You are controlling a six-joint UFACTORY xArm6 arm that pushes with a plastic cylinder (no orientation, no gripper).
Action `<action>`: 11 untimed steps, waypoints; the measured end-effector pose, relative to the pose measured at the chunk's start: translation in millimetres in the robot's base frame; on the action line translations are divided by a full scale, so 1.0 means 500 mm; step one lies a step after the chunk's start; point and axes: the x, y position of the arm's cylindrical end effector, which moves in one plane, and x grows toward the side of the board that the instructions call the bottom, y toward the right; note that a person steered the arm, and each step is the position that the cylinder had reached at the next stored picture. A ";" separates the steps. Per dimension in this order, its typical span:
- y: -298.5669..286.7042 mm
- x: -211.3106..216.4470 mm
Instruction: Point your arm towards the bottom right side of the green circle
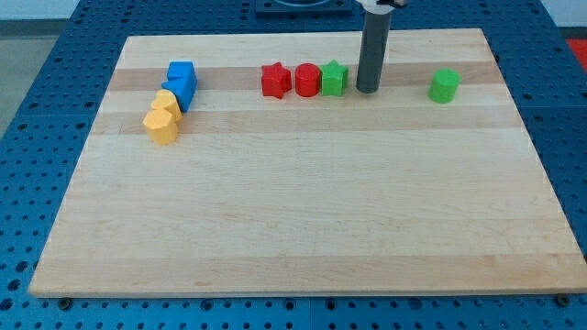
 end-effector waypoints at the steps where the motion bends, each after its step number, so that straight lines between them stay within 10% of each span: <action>1: 0.000 0.000; 5: 0.029 0.130; 11: 0.266 0.090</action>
